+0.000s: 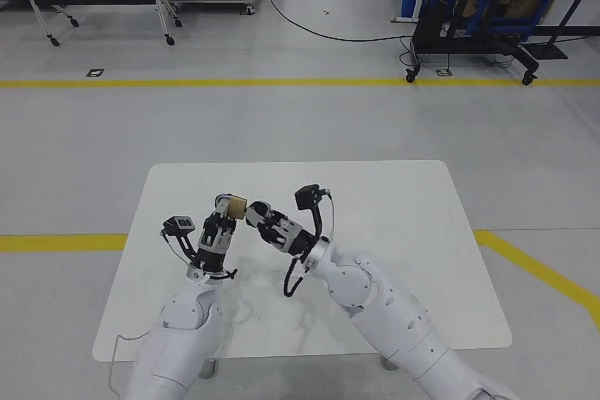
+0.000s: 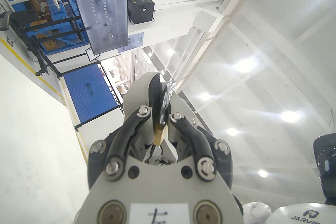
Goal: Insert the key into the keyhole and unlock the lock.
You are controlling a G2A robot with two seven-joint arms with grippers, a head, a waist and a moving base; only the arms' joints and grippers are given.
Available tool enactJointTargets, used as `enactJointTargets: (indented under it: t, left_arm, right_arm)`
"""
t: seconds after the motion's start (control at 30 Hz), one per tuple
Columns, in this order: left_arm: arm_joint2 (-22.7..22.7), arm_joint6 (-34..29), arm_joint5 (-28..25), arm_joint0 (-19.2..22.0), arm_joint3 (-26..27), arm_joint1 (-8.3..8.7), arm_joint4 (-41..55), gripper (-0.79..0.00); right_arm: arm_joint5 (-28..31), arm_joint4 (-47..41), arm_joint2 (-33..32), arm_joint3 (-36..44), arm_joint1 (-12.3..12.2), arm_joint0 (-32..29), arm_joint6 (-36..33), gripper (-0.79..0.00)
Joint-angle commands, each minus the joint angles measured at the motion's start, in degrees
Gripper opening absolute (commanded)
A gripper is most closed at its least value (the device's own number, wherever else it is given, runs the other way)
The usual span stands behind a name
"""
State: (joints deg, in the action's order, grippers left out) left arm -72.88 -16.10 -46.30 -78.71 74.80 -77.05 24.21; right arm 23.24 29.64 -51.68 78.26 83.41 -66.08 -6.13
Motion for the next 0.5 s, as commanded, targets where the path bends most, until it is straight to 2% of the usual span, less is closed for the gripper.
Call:
enactJointTargets:
  t: [0.0,0.23,0.37,0.4,0.43,0.47]
  left_arm:
    - [-0.2,0.1,1.0,-0.1,0.1,-0.01,1.1,-0.785]
    - [-2.6,-0.7,5.5,-1.2,1.2,0.42,2.6,-0.785]
    - [-3.7,-2.3,9.8,-2.1,2.0,0.79,3.1,-0.785]
    - [-3.8,-3.4,11.8,-2.3,2.2,0.88,4.0,-0.785]
    - [-4.0,-4.6,13.9,-2.4,2.5,0.98,5.4,-0.785]
    - [-4.5,-5.6,15.3,-2.5,2.6,1.11,6.3,-0.785]
  right_arm:
    - [0.2,-0.2,-0.3,0.2,0.0,-0.2,0.0,-0.459]
    - [0.4,-0.1,-2.0,1.3,-0.5,-1.7,0.0,-0.48]
    - [0.0,1.9,-3.1,2.2,-0.9,-2.4,-0.1,-0.465]
    - [0.0,3.8,-3.5,2.5,-1.0,-2.4,-0.1,-0.4]
    - [-0.2,6.5,-4.0,2.9,-1.3,-2.5,-0.1,-0.111]
    - [-0.5,8.2,-4.4,3.2,-1.5,-2.6,0.0,0.0]
